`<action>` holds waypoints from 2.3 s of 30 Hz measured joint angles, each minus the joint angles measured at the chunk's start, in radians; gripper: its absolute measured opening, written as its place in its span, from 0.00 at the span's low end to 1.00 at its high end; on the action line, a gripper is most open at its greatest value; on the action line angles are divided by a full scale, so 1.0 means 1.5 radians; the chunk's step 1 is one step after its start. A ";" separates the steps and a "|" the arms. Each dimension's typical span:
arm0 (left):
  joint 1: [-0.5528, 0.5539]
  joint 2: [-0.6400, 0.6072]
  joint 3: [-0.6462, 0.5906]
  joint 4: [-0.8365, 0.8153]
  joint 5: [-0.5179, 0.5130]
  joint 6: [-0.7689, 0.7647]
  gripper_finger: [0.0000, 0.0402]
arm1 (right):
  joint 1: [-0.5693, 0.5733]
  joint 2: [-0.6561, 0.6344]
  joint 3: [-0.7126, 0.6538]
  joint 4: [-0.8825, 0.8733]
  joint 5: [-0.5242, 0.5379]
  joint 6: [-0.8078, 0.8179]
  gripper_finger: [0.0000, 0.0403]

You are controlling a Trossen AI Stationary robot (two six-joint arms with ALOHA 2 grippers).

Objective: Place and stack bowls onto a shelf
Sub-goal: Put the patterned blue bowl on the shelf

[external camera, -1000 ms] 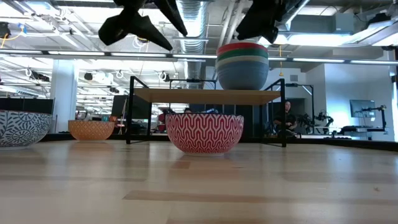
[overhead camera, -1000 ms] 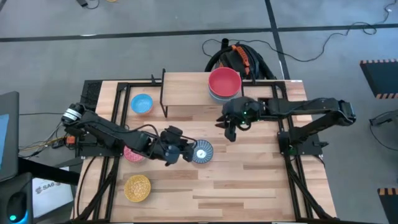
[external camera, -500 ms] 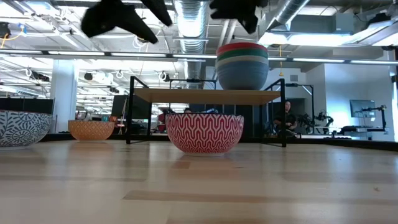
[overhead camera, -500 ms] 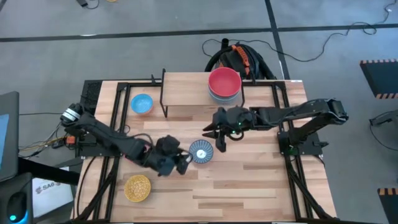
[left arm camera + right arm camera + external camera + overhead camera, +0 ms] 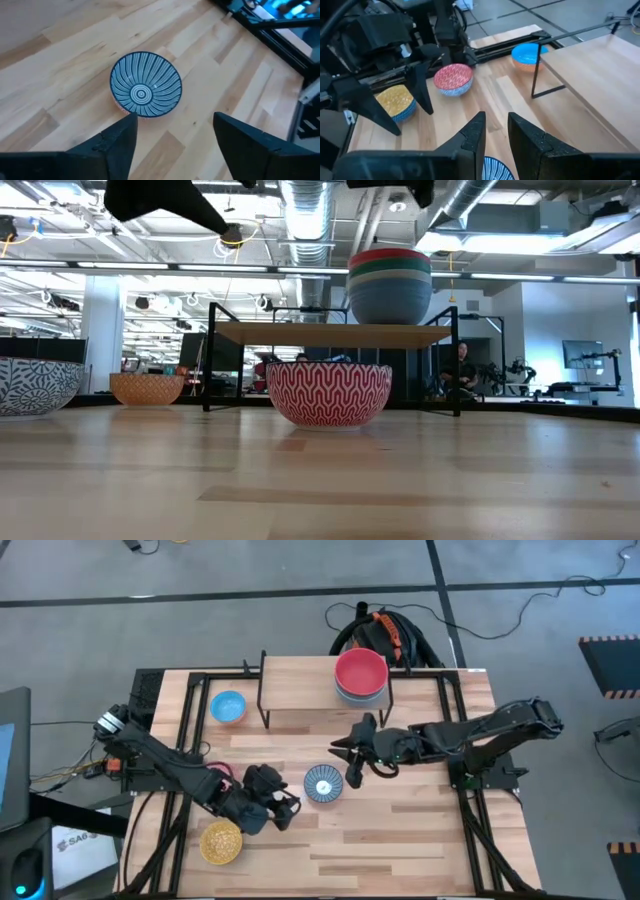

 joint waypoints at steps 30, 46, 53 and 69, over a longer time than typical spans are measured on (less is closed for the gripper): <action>0.061 -0.066 -0.107 0.035 0.051 0.021 0.65 | 0.013 0.218 0.000 -0.293 -0.042 0.524 0.58; 0.067 -0.066 -0.124 0.036 0.069 0.017 0.65 | -0.019 0.285 0.000 -0.196 -0.112 0.491 0.58; 0.066 -0.066 -0.124 0.025 0.060 0.012 0.65 | -0.043 0.297 -0.001 -0.179 -0.126 0.461 0.58; 0.066 -0.059 -0.124 0.029 -0.003 -0.023 0.65 | -0.085 0.295 0.000 -0.185 -0.177 0.381 0.33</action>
